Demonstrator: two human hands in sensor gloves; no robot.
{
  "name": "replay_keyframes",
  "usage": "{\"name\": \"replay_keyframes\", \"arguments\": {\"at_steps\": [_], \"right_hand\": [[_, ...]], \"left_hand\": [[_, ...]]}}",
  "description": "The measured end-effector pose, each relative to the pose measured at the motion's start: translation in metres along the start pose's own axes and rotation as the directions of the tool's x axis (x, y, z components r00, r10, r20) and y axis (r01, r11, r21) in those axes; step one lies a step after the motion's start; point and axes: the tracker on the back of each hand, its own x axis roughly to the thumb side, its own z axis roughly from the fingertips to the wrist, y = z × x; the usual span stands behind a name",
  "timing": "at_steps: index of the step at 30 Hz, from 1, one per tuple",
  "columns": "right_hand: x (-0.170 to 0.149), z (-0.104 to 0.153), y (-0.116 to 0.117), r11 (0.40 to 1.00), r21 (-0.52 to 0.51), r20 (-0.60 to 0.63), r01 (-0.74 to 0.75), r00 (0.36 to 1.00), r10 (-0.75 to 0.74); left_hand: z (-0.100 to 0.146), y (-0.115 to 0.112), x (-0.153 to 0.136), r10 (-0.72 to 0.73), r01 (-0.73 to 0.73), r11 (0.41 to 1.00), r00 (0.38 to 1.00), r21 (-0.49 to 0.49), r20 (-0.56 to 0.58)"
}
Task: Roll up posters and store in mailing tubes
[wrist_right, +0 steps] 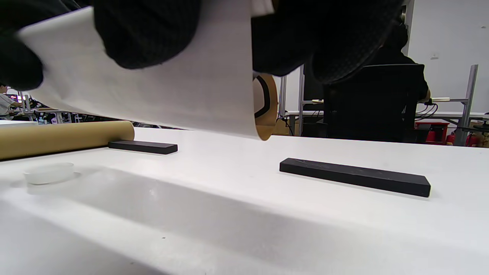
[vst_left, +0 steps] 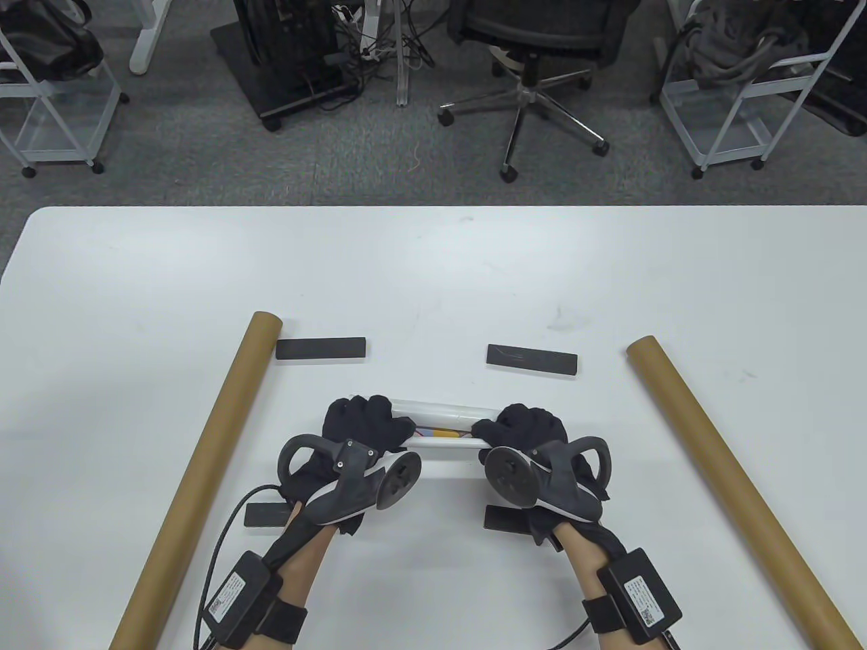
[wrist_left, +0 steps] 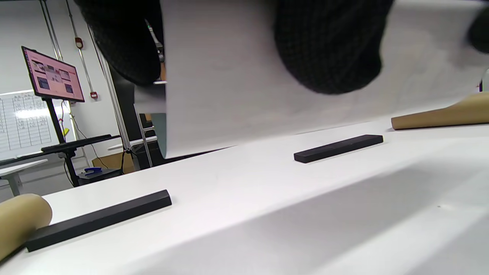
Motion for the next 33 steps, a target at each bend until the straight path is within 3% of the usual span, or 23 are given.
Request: {"name": "replay_keyframes", "arguments": {"at_steps": [20,26,33], "right_hand": [[-0.0042,-0.0006,0.0001,1.000,0.013,-0.013,0.000,1.000,0.000],[-0.0065,-0.0013,-0.0030,0.993,0.054,-0.015,0.102,0.995,-0.101],[-0.0047,-0.0010,-0.0011,0.999,0.006,-0.008,0.052,0.999,-0.052]], "left_hand": [[-0.0007,-0.0014,-0.0014,0.022,-0.022,1.000,1.000,-0.003,0.000],[-0.0012,-0.0029,0.0010,0.035,-0.035,0.999,0.999,-0.021,0.001],[-0.0009,-0.0009,0.0008,0.025,-0.025,1.000,1.000,-0.009,-0.004]]}}
